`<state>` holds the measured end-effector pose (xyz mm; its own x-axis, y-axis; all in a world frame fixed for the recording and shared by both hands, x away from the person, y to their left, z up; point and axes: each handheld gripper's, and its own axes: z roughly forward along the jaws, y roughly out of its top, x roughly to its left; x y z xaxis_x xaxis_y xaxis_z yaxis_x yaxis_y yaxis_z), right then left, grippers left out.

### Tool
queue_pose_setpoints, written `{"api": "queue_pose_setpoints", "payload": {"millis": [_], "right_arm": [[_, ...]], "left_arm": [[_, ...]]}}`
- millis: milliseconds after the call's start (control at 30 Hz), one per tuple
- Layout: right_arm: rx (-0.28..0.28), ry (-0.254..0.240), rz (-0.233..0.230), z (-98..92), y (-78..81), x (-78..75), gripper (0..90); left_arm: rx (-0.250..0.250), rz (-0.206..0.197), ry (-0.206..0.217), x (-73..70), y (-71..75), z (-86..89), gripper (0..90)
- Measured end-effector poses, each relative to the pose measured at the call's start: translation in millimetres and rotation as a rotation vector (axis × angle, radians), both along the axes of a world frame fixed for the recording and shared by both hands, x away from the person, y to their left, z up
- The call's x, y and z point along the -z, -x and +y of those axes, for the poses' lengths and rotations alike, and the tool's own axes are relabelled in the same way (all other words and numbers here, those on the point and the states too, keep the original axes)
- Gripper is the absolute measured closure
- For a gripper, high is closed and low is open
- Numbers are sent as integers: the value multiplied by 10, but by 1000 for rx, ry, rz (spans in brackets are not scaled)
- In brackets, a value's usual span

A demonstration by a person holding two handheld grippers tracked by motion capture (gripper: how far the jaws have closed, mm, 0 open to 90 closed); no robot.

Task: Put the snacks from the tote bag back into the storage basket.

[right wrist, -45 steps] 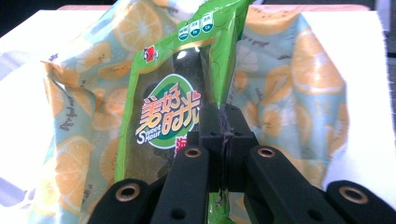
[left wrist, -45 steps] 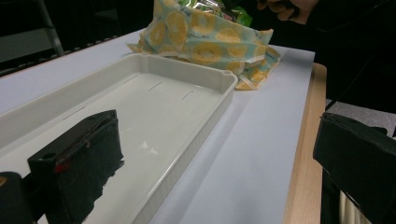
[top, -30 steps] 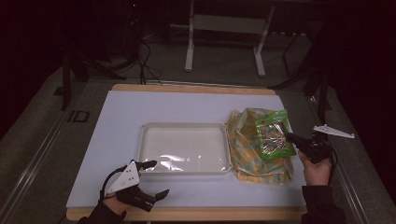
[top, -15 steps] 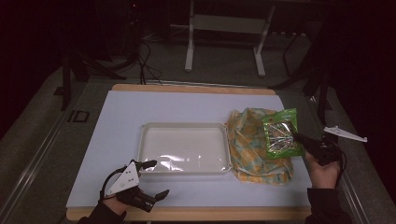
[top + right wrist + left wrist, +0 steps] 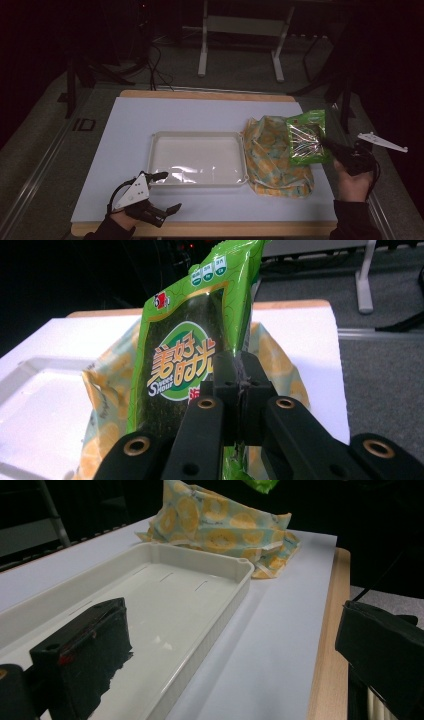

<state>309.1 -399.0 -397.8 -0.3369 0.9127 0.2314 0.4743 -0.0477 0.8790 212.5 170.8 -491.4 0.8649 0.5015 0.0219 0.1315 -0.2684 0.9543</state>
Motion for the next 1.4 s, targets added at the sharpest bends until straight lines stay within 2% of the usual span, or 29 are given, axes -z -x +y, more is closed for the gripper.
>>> {"api": "queue_pose_setpoints", "payload": {"millis": [200,400,867,1400], "right_arm": [[0,-9,-25,61,18,-129,893],[-3,-15,-40,147,19,-192,893],[-34,-42,-54,380,-14,-239,893],[-78,-53,-64,699,-43,-293,892]], "left_arm": [[-2,5,2,0,-3,2,17],[-3,3,0,0,0,1,17],[-15,-13,-6,-2,9,1,16],[-10,-13,-5,-4,13,0,16]]}}
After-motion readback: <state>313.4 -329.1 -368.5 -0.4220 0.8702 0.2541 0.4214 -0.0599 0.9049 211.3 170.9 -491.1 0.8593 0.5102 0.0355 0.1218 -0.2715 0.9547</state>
